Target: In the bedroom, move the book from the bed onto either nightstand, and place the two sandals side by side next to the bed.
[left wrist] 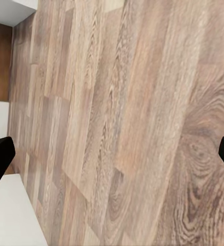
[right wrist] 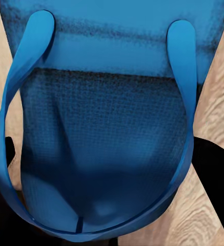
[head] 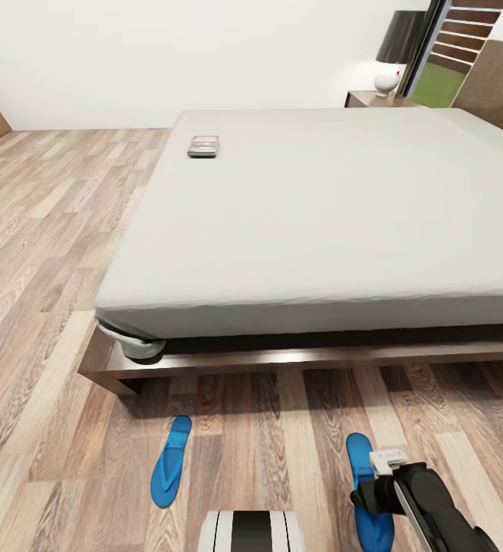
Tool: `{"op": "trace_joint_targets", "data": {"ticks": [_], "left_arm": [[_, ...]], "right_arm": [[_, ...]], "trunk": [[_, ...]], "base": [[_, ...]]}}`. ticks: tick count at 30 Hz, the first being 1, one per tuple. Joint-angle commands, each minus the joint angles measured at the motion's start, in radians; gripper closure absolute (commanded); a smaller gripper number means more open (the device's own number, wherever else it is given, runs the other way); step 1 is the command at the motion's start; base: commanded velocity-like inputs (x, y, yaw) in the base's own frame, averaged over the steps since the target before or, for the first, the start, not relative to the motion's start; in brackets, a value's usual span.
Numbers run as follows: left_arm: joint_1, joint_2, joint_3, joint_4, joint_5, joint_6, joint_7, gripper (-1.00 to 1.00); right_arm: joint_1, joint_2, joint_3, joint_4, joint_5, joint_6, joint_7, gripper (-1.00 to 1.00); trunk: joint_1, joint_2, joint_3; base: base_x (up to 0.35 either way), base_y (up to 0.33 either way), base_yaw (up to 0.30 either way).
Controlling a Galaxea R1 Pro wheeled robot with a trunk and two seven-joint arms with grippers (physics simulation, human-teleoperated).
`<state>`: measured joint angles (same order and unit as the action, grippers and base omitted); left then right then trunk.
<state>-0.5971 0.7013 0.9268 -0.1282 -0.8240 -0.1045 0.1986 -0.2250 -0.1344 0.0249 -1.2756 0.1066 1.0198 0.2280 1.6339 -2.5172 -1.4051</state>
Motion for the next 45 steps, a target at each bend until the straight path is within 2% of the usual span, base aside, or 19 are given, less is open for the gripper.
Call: {"op": "trace_joint_targets", "data": {"ticks": [1, 7, 31, 38, 41, 45], "left_arm": [[-0.001, 0.000, 0.008, 0.002, -0.011, -0.005, 0.006, -1.00], [-0.001, 0.000, 0.009, 0.002, -0.011, -0.005, 0.008, -1.00], [-0.001, 0.000, 0.009, 0.003, -0.011, -0.004, 0.007, -1.00], [-0.001, 0.001, 0.009, 0.002, -0.011, -0.006, 0.007, -1.00], [-0.001, 0.001, 0.009, 0.002, -0.011, -0.006, 0.007, -1.00], [-0.001, 0.001, 0.009, 0.002, -0.012, -0.005, 0.007, -1.00]], "right_arm": [[0.000, -0.001, 0.001, 0.000, 0.010, -0.005, 0.008, 1.00], [-0.001, -0.002, 0.001, 0.001, 0.010, -0.017, 0.008, 1.00], [-0.001, 0.006, 0.000, 0.001, 0.009, -0.022, 0.007, 1.00], [-0.002, 0.009, 0.001, 0.001, 0.010, -0.023, 0.004, 1.00], [-0.009, 0.009, 0.001, 0.005, 0.009, -0.022, 0.004, 1.00], [-0.048, 0.007, -0.001, 0.052, 0.008, -0.021, 0.004, 1.00]], "trunk": [[0.000, 0.000, -0.001], [0.000, 0.000, -0.001], [0.000, 0.000, -0.001], [0.000, 0.000, -0.001], [0.000, 0.000, -0.001], [0.000, 0.000, -0.001]], "base": [[0.000, 0.035, 0.000], [0.000, 0.112, 0.000], [0.025, 0.266, 0.000], [0.069, 0.131, 0.000], [0.020, 0.089, 0.000], [0.057, 0.174, 0.000]]}}
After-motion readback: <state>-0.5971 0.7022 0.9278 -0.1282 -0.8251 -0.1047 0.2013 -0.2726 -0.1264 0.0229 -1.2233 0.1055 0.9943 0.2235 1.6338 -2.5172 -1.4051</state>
